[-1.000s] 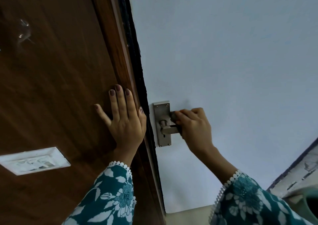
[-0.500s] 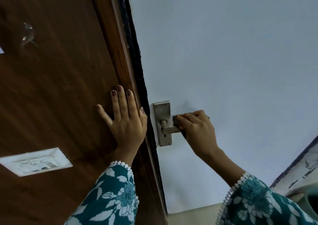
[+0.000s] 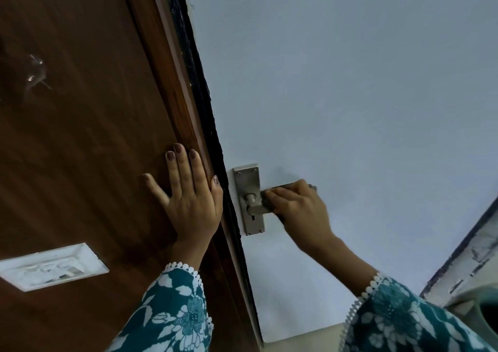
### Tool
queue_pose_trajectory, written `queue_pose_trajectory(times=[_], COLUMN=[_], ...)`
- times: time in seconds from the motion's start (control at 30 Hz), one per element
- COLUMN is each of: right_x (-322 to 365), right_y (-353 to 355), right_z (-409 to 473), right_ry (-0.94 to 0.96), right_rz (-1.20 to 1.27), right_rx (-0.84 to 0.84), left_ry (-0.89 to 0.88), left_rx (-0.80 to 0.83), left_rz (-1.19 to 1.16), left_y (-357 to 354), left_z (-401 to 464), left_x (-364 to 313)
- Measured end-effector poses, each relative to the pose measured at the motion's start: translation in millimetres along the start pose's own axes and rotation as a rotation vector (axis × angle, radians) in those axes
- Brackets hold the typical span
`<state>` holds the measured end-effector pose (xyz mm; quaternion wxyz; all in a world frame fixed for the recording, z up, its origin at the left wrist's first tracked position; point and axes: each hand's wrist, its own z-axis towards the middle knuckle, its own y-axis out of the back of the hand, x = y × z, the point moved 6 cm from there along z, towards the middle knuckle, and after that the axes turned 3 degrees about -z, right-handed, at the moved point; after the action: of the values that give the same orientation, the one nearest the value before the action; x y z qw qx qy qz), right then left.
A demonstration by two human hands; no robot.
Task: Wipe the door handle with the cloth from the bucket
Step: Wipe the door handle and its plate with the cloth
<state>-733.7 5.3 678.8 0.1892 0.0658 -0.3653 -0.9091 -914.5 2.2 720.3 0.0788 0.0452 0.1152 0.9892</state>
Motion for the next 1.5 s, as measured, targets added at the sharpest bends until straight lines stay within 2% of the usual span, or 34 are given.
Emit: queue_pose_trajectory(times=[0.13, 0.3, 0.37, 0.6, 0.8, 0.9, 1.1, 1.2, 1.3, 1.37, 1.5], right_x=[-19.0, 34.7, 39.1, -44.1, 4.4, 3.8, -53.0, -80.0, -96.2, -91.3, -70.7], right_y=[10.2, -6.4, -7.7, 9.6, 8.4, 2.2, -0.5, -10.2, -9.8, -6.5, -11.1], right_z=[-5.6, 6.5, 6.8, -4.3, 1.2, -2.6, -30.5, -47.9, -72.7, -79.4, -64.7], right_ry=[-0.089, 0.04, 0.031, -0.108, 0.018, 0.018, -0.276, -0.64, -1.014, -1.067, -0.871], right_rz=[-0.048, -0.079, -0.06, -0.136, -0.067, -0.038, 0.099, 0.415, 0.737, 0.789, 0.627], right_rx=[0.039, 0.066, 0.084, 0.097, -0.047, -0.1, -0.135, 0.033, -0.008, -0.056, -0.039], left_ry=[0.024, 0.01, 0.002, 0.05, 0.03, 0.005, -0.028, -0.039, -0.041, -0.041, -0.04], left_rx=[-0.01, -0.009, 0.002, 0.01, -0.017, 0.013, -0.016, -0.033, -0.034, -0.037, -0.029], left_rz=[-0.004, -0.003, -0.01, -0.02, -0.002, -0.027, -0.019, -0.013, -0.003, -0.002, 0.011], left_y=[-1.3, 0.4, 2.1, 1.7, 1.9, 3.5, 2.1, 0.9, 0.6, 1.6, 1.9], left_z=[-0.1, 0.0, 0.2, 0.9, 1.0, -0.4, -0.6, -1.4, -1.6, -1.6, -1.3], left_x=[0.3, 0.1, 0.2, -0.6, -1.7, -1.7, 0.2, -0.5, 0.3, -0.2, -1.1])
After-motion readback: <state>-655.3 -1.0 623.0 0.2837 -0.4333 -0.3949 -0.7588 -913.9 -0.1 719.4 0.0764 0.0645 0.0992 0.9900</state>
